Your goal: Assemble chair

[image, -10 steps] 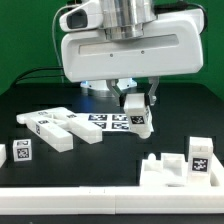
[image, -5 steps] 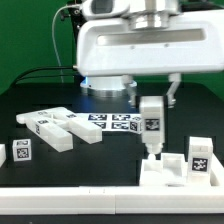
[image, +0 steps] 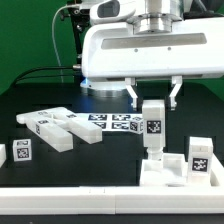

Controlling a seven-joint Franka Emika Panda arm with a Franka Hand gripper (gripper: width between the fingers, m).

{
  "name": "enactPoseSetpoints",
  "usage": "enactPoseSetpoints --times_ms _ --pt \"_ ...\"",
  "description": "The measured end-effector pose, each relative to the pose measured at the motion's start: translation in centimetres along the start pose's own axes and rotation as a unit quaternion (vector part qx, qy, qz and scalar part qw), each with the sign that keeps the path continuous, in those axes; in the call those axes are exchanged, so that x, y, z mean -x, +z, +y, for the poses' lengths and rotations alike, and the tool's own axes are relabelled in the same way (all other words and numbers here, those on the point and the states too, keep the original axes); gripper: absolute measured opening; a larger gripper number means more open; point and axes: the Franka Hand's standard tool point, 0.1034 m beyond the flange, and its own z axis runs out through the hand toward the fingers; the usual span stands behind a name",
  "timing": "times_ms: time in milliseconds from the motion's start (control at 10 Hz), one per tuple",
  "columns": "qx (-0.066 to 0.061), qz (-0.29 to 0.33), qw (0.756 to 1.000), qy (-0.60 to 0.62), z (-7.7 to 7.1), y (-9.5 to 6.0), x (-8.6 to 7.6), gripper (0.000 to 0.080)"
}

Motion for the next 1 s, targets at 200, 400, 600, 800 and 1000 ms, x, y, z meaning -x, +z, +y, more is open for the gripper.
enactPoseSetpoints --times_ms 200,400,600,800,1000 --pt "-0.002 0.003 1.0 -0.007 -0.9 0.4 -0.5 0.0284" --pt "0.003 0.004 1.0 -0.008 -0.6 1.5 -0.1 0.0284" --pt "0.006 0.001 1.0 -0.013 -0.4 2.0 0.3 0.0284" --pt "0.008 0.003 1.0 -0.014 -0.1 2.4 0.6 0.0284" --pt "0.011 -0.002 1.0 -0.017 0.1 2.9 1.2 0.0284"
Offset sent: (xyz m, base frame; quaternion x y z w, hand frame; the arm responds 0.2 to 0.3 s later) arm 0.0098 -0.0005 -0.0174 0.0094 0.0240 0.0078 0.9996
